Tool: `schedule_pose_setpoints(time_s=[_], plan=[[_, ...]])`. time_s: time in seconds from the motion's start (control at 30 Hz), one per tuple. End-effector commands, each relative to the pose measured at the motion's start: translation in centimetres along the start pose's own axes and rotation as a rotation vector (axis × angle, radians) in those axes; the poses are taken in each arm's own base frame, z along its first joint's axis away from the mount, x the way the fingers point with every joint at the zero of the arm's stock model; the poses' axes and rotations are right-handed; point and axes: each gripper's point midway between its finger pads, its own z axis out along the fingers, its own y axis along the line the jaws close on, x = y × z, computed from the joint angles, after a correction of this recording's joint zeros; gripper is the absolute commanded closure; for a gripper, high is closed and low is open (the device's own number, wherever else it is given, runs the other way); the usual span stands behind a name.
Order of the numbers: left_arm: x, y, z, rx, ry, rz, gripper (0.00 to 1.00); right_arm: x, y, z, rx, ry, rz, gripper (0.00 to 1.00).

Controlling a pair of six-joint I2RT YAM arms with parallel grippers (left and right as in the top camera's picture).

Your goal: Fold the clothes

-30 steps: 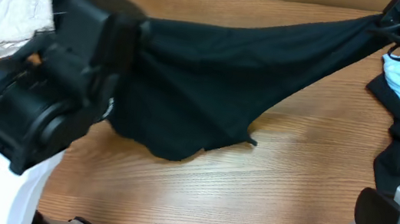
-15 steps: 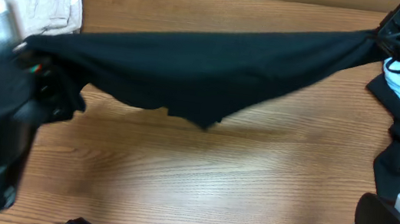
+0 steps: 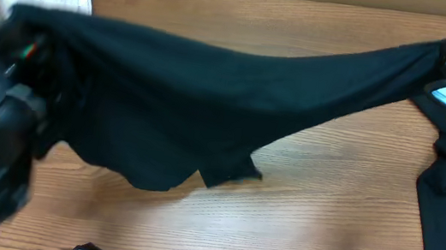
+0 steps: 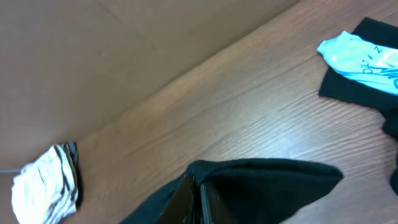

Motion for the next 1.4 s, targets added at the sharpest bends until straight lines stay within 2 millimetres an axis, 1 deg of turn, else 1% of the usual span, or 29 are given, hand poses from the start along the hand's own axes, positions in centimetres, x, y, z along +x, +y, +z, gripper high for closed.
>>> schedule_pose_setpoints(time_s=[0.0, 0.07, 0.13, 0.17, 0.2, 0.27, 0.3, 0.33, 0.37, 0.4, 0.43, 0.47, 0.5, 0.53, 0.6, 0.63, 0.73, 0.8, 0.83, 0.87, 0.93, 1.0, 1.07, 1.13, 1.17, 1.23, 1.37], plan=[[2.2, -3.1, 7.0, -0.121, 0.081, 0.163, 0.96, -0.6, -0.7, 4.0, 0.031, 0.052, 0.051, 0.96], [4.3, -4.6, 10.6, -0.142, 0.152, 0.207, 0.96, -0.4, -1.2, 6.2, 0.053, 0.090, 0.059, 0.96], [7.0, -6.0, 14.9, -0.158, 0.233, 0.243, 0.96, -0.3, -1.7, 8.6, 0.074, 0.128, 0.066, 0.96], [8.3, -6.6, 17.3, -0.173, 0.264, 0.254, 0.96, -0.3, -2.0, 9.9, 0.083, 0.144, 0.069, 0.96], [9.6, -7.1, 19.8, -0.188, 0.287, 0.261, 0.96, -0.3, -2.3, 11.6, 0.096, 0.162, 0.080, 0.96], [11.9, -8.0, 24.2, -0.204, 0.315, 0.271, 0.95, -0.4, -3.2, 14.6, 0.128, 0.179, 0.109, 0.96], [13.3, -8.6, 26.7, -0.204, 0.326, 0.286, 0.92, -0.4, -3.6, 16.0, 0.143, 0.186, 0.120, 0.96], [14.8, -9.0, 29.1, -0.198, 0.342, 0.312, 0.86, -0.4, -4.0, 17.7, 0.150, 0.191, 0.125, 0.96], [17.6, -9.0, 32.6, -0.214, 0.374, 0.335, 0.40, -0.3, -4.6, 20.5, 0.158, 0.209, 0.128, 0.92], [19.2, -8.9, 34.0, -0.221, 0.399, 0.344, 0.01, -0.1, -4.9, 21.7, 0.165, 0.217, 0.129, 0.76], [20.8, -8.6, 35.0, -0.226, 0.432, 0.355, 0.00, 0.2, -5.2, 22.7, 0.171, 0.229, 0.131, 0.51], [22.3, -8.5, 35.7, -0.222, 0.468, 0.366, 0.00, 0.5, -5.5, 23.4, 0.178, 0.242, 0.133, 0.18], [23.3, -8.4, 36.0, -0.219, 0.497, 0.375, 0.00, 0.6, -5.7, 23.7, 0.182, 0.249, 0.134, 0.00], [24.3, -8.1, 36.0, -0.218, 0.531, 0.387, 0.00, 0.8, -5.8, 24.1, 0.185, 0.256, 0.126, 0.00], [25.2, -8.0, 35.4, -0.208, 0.577, 0.402, 0.00, 0.8, -5.8, 24.1, 0.182, 0.258, 0.103, 0.00], [25.3, -8.3, 34.9, -0.191, 0.593, 0.405, 0.00, 0.8, -5.8, 24.1, 0.181, 0.257, 0.102, 0.00], [25.2, -9.8, 32.6, -0.103, 0.643, 0.397, 0.00, 0.8, -5.7, 23.9, 0.178, 0.260, 0.102, 0.00], [25.4, -11.4, 30.4, 0.010, 0.701, 0.366, 0.00, 1.4, -5.4, 23.8, 0.156, 0.288, 0.109, 0.00], [25.7, -12.4, 29.0, 0.081, 0.746, 0.348, 0.00, 1.7, -5.0, 23.8, 0.137, 0.304, 0.104, 0.00], [26.5, -13.3, 27.1, 0.161, 0.818, 0.327, 0.00, 2.0, -4.2, 23.8, 0.091, 0.325, 0.063, 0.00], [28.1, -14.6, 24.3, 0.275, 0.947, 0.291, 0.00, 2.8, -2.6, 23.8, 0.007, 0.361, -0.023, 0.00], [29.9, -15.3, 21.7, 0.354, 1.085, 0.256, 0.10, 3.5, -1.5, 23.7, -0.037, 0.385, -0.081, 0.00], [32.4, -15.3, 19.1, 0.365, 1.236, 0.265, 0.12, 4.1, -1.1, 23.8, -0.035, 0.397, -0.102, 0.02], [34.3, -14.9, 17.5, 0.333, 1.332, 0.308, 0.09, 4.5, -0.6, 23.8, -0.037, 0.404, -0.110, 0.02], [35.4, -15.0, 16.8, 0.326, 1.370, 0.331, 0.08, 4.6, -0.5, 23.8, -0.040, 0.406, -0.113, 0.02], [37.7, -15.7, 15.3, 0.317, 1.429, 0.374, 0.08, 4.8, -0.2, 23.8, -0.042, 0.410, -0.116, 0.00], [42.1, -17.3, 13.0, 0.331, 1.493, 0.466, 0.09, 5.0, -0.3, 23.8, -0.038, 0.418, -0.112, 0.00]])
